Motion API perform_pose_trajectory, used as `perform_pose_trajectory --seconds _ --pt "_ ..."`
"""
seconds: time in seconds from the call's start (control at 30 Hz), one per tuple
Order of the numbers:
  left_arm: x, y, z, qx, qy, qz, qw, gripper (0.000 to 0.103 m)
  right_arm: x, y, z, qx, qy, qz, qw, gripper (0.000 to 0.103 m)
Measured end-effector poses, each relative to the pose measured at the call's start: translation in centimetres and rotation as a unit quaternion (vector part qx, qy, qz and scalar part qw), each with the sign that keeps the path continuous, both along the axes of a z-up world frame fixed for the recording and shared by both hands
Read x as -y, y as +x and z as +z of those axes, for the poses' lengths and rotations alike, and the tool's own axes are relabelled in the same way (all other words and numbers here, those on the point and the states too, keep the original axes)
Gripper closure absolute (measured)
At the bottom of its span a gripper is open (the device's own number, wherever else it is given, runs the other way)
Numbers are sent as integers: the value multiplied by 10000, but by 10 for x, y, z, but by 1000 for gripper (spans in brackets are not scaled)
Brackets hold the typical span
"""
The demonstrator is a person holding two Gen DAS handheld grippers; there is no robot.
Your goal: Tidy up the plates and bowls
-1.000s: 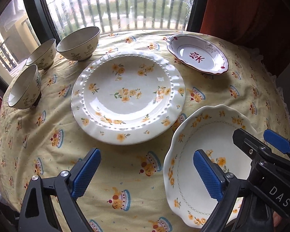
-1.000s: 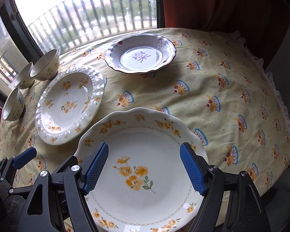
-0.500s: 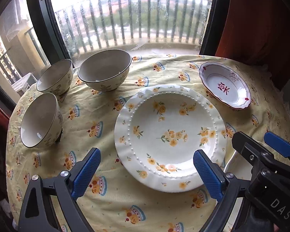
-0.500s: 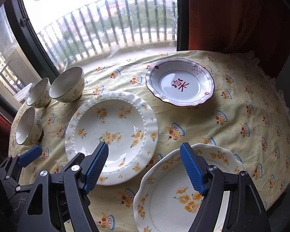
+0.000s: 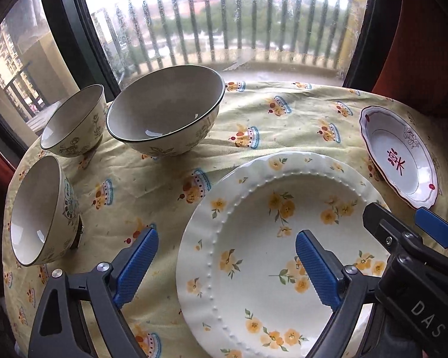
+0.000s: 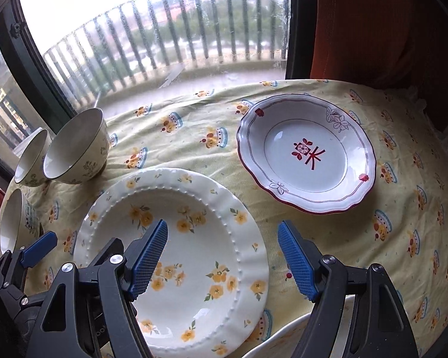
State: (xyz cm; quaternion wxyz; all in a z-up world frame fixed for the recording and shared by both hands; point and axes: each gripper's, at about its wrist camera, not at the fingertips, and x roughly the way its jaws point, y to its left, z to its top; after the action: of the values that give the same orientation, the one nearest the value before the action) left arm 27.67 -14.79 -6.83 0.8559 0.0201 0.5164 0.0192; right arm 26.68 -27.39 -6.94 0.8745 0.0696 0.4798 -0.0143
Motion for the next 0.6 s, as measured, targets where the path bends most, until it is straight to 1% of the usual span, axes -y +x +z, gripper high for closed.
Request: perform_pose_trajectory --seconds 0.1,0.2,0.37,0.43,0.5,0.6 --pt "-2 5 -13 -181 -29 53 9998 9 -1 11 -15 -202 -8 82 9998 24" --pt "-2 8 -19 -279 -26 105 9996 10 0 17 -24 -317 -10 137 9994 24" --pt "-3 9 -27 -475 -222 192 9984 15 1 24 -34 -468 36 173 9988 24" --pt "-2 7 -26 -457 -194 168 9986 16 0 26 -39 -552 56 175 9983 24" --pt "-2 5 -25 -461 -189 129 9987 16 1 24 -41 -578 187 139 9981 24" --pt "-7 4 -26 -472 -221 147 9985 19 -3 21 -39 -498 88 59 9987 24"
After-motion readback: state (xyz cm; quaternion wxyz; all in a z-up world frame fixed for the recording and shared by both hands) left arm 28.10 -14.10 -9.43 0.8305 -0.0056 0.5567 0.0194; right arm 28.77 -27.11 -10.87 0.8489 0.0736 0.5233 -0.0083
